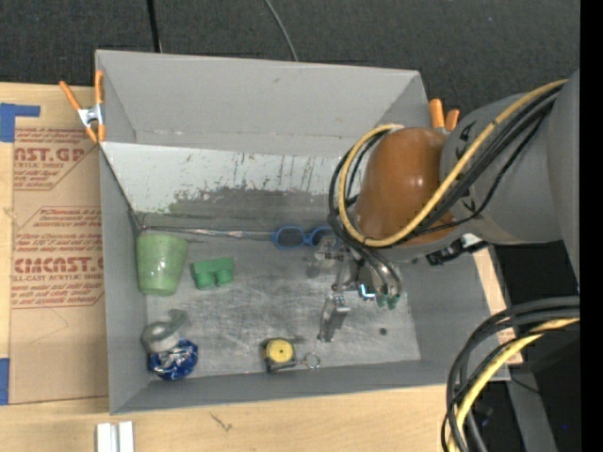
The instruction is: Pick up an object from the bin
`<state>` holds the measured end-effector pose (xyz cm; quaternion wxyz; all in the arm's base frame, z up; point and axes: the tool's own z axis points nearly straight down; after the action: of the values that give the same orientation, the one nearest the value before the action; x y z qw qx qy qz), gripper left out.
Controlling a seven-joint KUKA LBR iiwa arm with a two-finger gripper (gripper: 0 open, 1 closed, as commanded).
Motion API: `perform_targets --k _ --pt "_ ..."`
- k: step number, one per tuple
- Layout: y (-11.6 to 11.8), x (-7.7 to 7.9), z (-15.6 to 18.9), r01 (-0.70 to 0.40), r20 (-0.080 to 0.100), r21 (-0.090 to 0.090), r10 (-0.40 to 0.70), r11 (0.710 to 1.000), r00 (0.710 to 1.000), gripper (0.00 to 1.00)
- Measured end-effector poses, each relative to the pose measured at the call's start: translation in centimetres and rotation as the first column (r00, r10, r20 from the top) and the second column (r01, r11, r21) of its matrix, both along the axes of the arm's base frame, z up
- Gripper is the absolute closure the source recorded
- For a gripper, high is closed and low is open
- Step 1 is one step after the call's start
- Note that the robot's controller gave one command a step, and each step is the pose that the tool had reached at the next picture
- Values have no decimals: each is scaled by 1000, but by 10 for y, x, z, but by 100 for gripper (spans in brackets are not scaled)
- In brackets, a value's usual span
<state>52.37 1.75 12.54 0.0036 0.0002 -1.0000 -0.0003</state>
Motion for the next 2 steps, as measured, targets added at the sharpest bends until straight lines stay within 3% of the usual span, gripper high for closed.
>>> perform_targets --k 1,2 --pt "62 -19 -50 -196 24 -8 196 981 980 0" --pt "83 -29 -46 -381 54 -18 382 924 923 0"
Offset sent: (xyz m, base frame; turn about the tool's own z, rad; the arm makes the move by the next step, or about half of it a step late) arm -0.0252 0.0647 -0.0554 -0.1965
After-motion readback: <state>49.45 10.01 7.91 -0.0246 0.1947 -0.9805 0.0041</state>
